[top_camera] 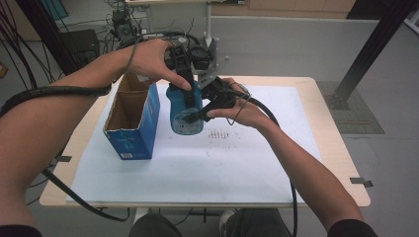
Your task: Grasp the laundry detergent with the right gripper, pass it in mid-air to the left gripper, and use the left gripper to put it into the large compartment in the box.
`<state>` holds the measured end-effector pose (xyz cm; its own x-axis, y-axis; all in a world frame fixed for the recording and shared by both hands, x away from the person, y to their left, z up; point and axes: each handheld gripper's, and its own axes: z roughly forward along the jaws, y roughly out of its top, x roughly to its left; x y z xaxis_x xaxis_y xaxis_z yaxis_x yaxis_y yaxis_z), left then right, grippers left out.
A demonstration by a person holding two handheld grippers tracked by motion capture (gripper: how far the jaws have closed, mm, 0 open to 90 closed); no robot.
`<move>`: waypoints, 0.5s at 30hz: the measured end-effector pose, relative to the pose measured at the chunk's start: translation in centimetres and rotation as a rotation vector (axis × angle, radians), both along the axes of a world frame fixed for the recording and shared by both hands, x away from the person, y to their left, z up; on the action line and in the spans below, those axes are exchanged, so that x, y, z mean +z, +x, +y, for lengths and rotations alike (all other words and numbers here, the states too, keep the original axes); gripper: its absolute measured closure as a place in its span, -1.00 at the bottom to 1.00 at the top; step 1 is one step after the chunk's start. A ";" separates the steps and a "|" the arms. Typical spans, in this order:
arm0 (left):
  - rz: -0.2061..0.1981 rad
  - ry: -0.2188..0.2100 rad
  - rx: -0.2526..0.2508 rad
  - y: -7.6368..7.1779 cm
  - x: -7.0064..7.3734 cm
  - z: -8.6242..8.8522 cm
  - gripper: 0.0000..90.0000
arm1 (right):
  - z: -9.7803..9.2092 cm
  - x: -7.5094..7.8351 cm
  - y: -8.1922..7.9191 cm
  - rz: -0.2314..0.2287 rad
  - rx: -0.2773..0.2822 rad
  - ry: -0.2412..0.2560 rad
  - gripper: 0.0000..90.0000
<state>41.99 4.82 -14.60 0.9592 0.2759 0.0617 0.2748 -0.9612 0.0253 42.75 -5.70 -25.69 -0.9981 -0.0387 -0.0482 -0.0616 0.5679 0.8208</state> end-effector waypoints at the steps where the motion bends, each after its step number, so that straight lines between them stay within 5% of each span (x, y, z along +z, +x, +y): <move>1: 0.001 -0.002 0.000 0.0 0.0 0.0 -0.47 | 0.0 0.0 -0.1 0.004 -0.002 -0.002 -0.03; 15: 0.019 -0.003 -0.014 -0.1 -0.1 0.0 -0.25 | 0.1 -0.2 0.0 0.004 0.001 -0.003 -0.03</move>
<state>41.85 4.80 -14.68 0.9640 0.2625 0.0431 0.2617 -0.9649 0.0228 42.75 -5.57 -25.85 -0.9982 -0.0401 -0.0441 -0.0591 0.5703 0.8193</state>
